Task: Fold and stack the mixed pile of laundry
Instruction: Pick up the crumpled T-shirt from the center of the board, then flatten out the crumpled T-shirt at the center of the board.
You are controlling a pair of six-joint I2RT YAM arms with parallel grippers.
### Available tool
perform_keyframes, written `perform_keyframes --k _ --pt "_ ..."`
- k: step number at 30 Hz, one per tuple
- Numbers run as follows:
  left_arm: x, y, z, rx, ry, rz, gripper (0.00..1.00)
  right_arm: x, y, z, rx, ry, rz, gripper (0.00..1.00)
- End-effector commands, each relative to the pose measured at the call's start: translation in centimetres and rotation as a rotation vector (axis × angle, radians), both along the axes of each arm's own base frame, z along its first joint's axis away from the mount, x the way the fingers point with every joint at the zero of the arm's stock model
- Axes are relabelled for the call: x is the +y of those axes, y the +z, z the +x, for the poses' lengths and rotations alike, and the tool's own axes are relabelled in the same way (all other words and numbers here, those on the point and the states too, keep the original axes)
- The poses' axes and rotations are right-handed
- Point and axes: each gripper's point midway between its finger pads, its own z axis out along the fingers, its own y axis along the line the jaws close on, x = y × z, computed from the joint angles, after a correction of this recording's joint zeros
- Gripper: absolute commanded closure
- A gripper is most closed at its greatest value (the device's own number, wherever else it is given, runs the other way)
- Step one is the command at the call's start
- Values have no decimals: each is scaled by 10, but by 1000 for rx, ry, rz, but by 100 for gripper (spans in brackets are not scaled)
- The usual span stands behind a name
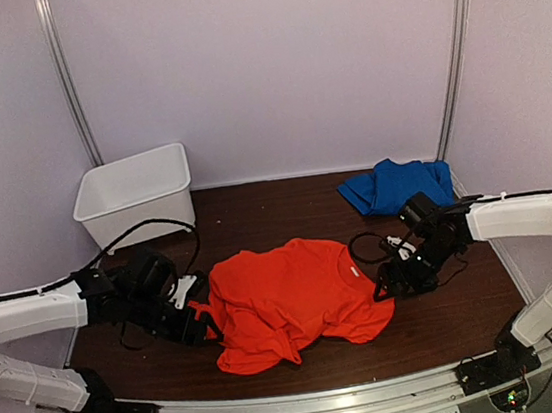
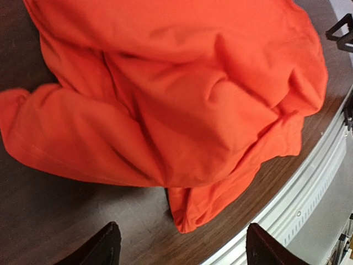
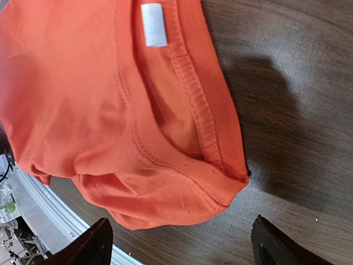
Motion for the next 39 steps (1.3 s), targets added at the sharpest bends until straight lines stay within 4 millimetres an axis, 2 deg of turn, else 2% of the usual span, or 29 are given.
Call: perform_keyframes --k 1,6,7,9,10,11,13,14,15,16,18,21,25,28,32,34,37,39 --pt "-8 -31 -10 88 37 56 22 1 -20 10 -18 -3 -64 14" --pt "-31 -53 -25 133 -71 130 29 9 -46 13 -4 55 -151 16" --pt "-34 -55 -25 131 -83 138 33 10 -52 12 2 64 -170 18" --pt "-39 -59 -22 134 -83 140 49 11 -65 10 21 81 -202 24" --pt "-41 -60 -18 125 -77 141 60 12 -70 9 31 85 -213 30" --pt "-42 -61 -12 116 -71 144 71 11 -74 9 37 82 -226 41" --pt "-42 -56 7 101 -46 133 93 7 -70 15 16 61 -247 67" --pt "-41 -53 19 93 -26 120 100 4 -65 19 -1 46 -257 81" --pt "-43 -47 30 83 -15 101 100 0 -59 23 -18 26 -262 96" --pt "-44 -42 40 69 -10 91 100 -6 -53 29 -32 1 -264 100" --pt "-41 -30 63 29 1 107 100 -18 -38 39 -57 -52 -253 100" --pt "-28 -19 80 8 26 107 100 -37 -14 50 -95 -132 -229 100" --pt "11 -16 95 6 108 125 100 -54 12 51 -131 -216 -195 100" --pt "37 -27 92 45 132 163 100 -53 17 46 -129 -230 -153 100" --pt "34 -34 75 88 61 146 100 -30 19 41 -93 -187 -47 100" --pt "34 -29 73 72 57 126 87 -22 25 48 -104 -186 -18 100" --pt "27 -12 73 19 63 54 66 -20 31 62 -127 -193 -30 100" --pt "20 0 68 -34 35 37 57 -16 31 69 -124 -190 -33 100"
